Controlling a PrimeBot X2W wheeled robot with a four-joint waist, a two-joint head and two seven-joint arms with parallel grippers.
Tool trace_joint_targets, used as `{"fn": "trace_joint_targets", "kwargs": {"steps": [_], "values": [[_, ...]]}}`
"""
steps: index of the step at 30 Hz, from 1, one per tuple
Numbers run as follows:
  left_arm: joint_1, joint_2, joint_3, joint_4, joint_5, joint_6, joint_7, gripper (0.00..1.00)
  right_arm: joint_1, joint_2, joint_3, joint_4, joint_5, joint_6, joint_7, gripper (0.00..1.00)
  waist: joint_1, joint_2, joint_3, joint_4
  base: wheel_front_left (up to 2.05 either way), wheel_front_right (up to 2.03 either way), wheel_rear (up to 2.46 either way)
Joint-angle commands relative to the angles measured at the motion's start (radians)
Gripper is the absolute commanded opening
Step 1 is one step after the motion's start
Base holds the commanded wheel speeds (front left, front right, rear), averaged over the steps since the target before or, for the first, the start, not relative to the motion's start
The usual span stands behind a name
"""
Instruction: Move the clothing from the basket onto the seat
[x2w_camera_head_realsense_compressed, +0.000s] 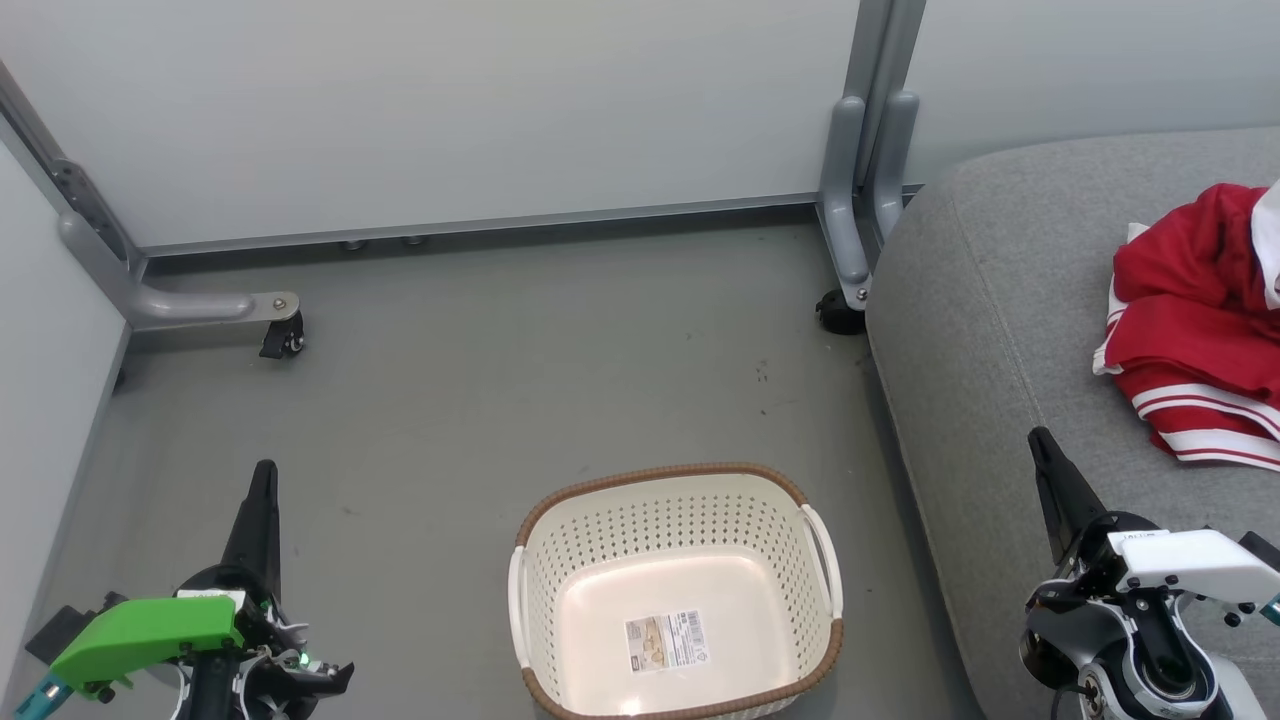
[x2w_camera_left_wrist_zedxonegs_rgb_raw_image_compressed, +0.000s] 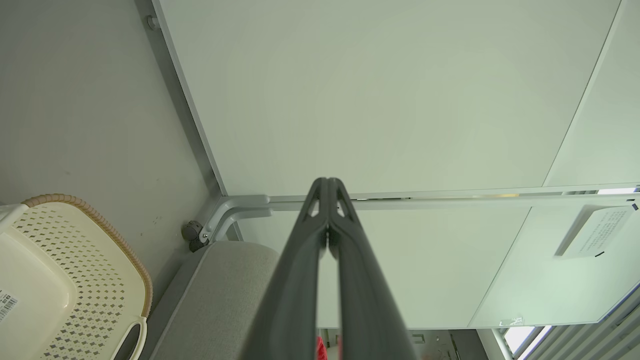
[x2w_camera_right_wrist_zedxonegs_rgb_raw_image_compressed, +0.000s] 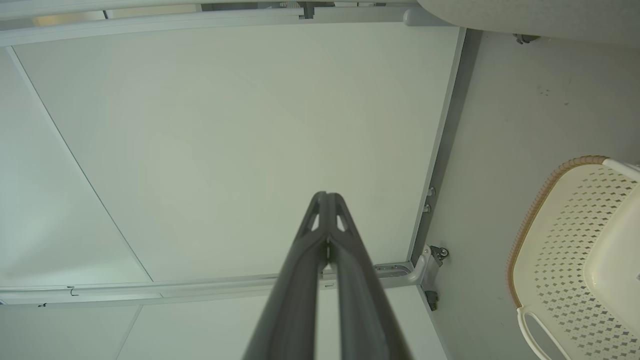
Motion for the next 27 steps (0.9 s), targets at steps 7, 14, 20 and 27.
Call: {"fn": "trace_joint_targets", "kwargs": {"steps": [7, 14, 20, 27], "values": [[-0.009, 0.002, 0.001, 0.001, -0.003, -0.002, 0.003, 0.00, -0.007, 0.004, -0.005, 0.002, -0.007, 0.000, 0.007, 0.00, 0.0000, 0.0000, 0.000, 0.000, 0.00, 0.00, 0.00], [-0.009, 0.002, 0.001, 0.001, -0.004, -0.002, 0.003, 0.00, -0.007, 0.004, -0.007, 0.002, -0.007, 0.000, 0.009, 0.00, 0.0000, 0.0000, 0.000, 0.000, 0.00, 0.00, 0.00], [-0.009, 0.002, 0.001, 0.001, -0.004, -0.002, 0.003, 0.00, -0.007, 0.005, -0.008, 0.002, -0.008, 0.000, 0.007, 0.00, 0.0000, 0.0000, 0.000, 0.000, 0.00, 0.00, 0.00], [-0.009, 0.002, 0.001, 0.000, -0.003, -0.002, 0.003, 0.00, -0.007, 0.006, -0.009, 0.002, -0.010, 0.000, 0.009, 0.00, 0.0000, 0.0000, 0.000, 0.000, 0.00, 0.00, 0.00]]}}
